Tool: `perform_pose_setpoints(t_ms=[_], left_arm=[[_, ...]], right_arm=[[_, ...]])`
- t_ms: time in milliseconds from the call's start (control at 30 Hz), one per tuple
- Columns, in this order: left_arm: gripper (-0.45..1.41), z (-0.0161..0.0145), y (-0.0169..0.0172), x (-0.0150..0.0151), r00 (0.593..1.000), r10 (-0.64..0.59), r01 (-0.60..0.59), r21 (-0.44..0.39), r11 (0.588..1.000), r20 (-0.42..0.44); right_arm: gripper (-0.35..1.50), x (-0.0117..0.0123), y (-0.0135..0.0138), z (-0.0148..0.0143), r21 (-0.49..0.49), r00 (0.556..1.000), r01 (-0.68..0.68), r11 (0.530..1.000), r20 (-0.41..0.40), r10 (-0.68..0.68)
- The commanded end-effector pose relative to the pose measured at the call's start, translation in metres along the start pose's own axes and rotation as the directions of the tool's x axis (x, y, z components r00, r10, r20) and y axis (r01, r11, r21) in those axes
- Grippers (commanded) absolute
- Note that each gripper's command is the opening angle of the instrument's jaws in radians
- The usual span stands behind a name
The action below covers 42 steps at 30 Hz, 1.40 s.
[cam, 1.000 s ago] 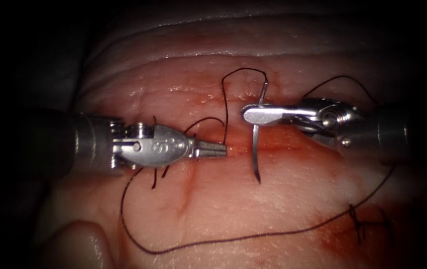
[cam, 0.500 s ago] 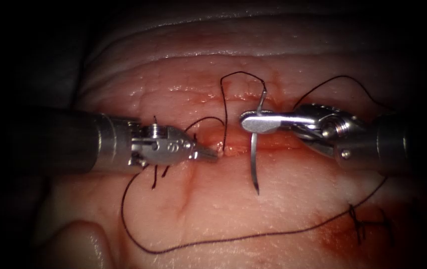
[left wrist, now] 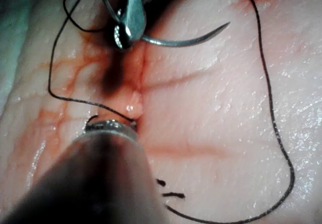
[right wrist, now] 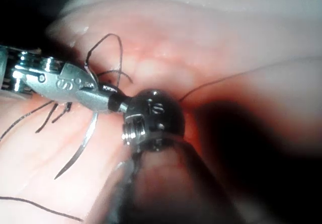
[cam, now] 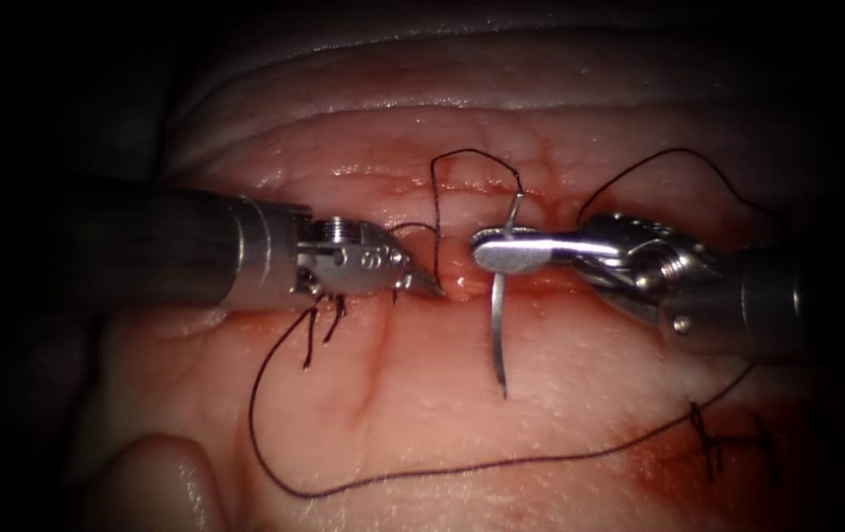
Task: Wound Closure
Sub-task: Open the incision using the left end-effector, then throw the needle through the skin below the incision using the right tool.
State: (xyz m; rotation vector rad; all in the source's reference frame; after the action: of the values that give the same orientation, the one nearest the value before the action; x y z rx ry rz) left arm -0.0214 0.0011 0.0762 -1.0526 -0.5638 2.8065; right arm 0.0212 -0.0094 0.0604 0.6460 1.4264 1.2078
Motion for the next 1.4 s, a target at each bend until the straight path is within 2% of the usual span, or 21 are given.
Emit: perform_pose_setpoints(t_ms=[33,133,233,433,600,733,933,1000,1033,1233,1400], left_arm=[[-0.45,0.0008,-0.0006,-0.0002,1.0,0.003,-0.003,0.002,1.0,0.001],[-0.45,0.0012,-0.0012,-0.0007,1.0,-0.004,0.004,-0.002,1.0,0.011],[-0.45,0.0018,-0.001,-0.0012,0.998,0.006,-0.005,-0.025,1.0,0.056],[-0.45,0.0024,0.0008,-0.0015,0.995,0.002,0.013,-0.143,0.99,0.103],[0.05,0.0025,0.0019,-0.0011,0.994,0.003,0.018,-0.186,0.982,0.11],[0.26,0.0023,0.0021,-0.0007,0.994,-0.013,0.033,-0.195,0.98,0.106],[0.46,0.0011,0.0025,-0.0008,0.994,-0.034,0.056,-0.213,0.975,0.104],[0.47,0.001,0.0027,-0.0008,0.994,-0.037,0.059,-0.209,0.976,0.107],[0.47,0.0009,0.0029,-0.0008,0.993,-0.042,0.064,-0.207,0.976,0.109],[0.47,0.0008,0.0033,-0.0007,0.994,-0.042,0.062,-0.205,0.977,0.104],[0.47,0.0008,0.0034,-0.0006,0.994,-0.048,0.067,-0.199,0.978,0.101]], right_arm=[[-0.35,-0.0007,0.0003,0.0008,-0.005,1.0,0.025,1.0,-0.002,-0.025],[-0.35,-0.0008,0.0003,0.0012,-0.011,0.998,0.066,0.998,-0.007,-0.066],[-0.35,-0.0008,0.0003,0.0016,-0.016,0.996,0.09,0.996,-0.01,-0.09],[-0.35,-0.0005,0.001,0.002,-0.03,0.984,0.178,0.984,-0.017,-0.179],[-0.35,-0.0001,0.0022,0.0021,-0.052,0.967,0.247,0.968,-0.043,-0.249],[-0.35,0.0002,0.0032,0.0022,-0.089,0.944,0.321,0.943,-0.048,-0.326],[-0.35,0.001,0.0053,0.0026,-0.146,0.846,0.515,0.844,-0.074,-0.529],[-0.35,0.0004,0.0056,0.0029,-0.154,0.801,0.579,0.801,-0.077,-0.594],[-0.35,-0.0002,0.0057,0.0033,-0.163,0.753,0.638,0.752,-0.071,-0.654],[-0.35,-0.0026,0.0055,0.0044,-0.168,0.679,0.714,0.68,-0.073,-0.731],[-0.35,-0.004,0.0055,0.0047,-0.161,0.641,0.749,0.642,-0.064,-0.765]])
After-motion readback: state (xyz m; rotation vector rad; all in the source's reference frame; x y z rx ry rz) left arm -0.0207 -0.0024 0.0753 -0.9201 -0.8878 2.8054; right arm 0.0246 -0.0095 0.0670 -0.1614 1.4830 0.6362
